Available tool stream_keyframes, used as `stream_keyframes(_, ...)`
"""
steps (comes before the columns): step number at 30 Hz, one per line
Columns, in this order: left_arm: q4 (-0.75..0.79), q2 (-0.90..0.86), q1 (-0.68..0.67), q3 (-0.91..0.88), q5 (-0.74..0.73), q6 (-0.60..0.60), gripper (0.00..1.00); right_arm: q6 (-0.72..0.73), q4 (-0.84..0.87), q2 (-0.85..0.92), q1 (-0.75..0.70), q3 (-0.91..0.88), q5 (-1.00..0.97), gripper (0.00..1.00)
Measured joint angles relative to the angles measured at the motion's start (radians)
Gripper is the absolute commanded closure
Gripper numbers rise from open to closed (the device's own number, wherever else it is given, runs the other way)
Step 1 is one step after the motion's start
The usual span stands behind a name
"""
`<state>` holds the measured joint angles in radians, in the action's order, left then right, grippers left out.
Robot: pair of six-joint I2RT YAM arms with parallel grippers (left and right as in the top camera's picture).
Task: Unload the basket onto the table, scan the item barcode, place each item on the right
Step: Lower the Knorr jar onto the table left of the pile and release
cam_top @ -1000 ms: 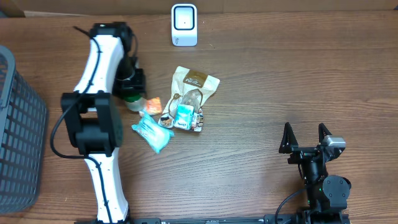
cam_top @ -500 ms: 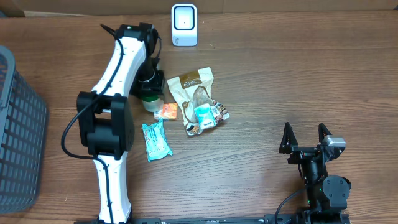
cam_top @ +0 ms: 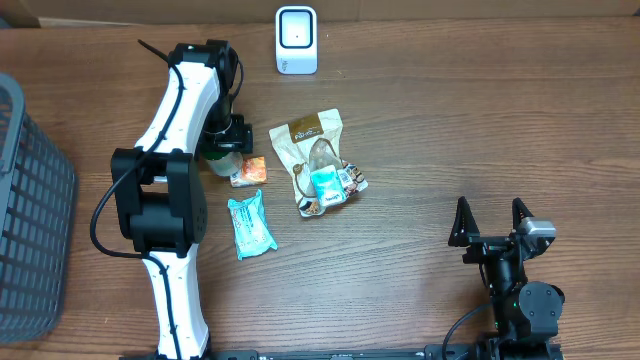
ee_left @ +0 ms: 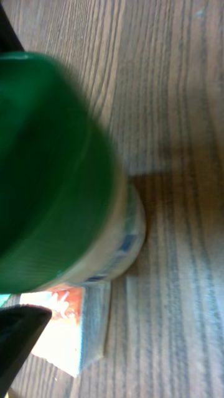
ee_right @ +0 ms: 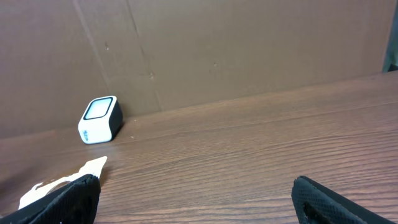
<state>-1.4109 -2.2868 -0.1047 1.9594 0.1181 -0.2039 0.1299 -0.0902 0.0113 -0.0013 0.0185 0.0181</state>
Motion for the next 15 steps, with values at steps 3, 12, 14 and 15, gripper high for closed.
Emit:
stream_keyframes(3, -0.002, 0.0, 0.0, -0.002, 0.0, 0.001, 0.0, 0.0, 0.0, 0.0, 0.0, 0.0, 0.0, 0.0)
stream_keyframes(12, -0.028, 0.008, 0.023, 0.084, 0.006, 0.001, 0.02, 0.0, 0.0, 0.0, 0.0, 0.0, 0.0, 0.0)
stream_keyframes(14, -0.029, 0.024, 0.031, 0.106, 0.006, 0.001, 0.05, 0.0, 0.0, 0.0, 0.0, 0.0, 0.0, 0.0)
stream_keyframes(15, -0.029, 0.034, 0.034, 0.111, 0.004, 0.002, 0.07, 0.0, 0.0, 0.0, 0.0, 0.0, 0.0, 0.0)
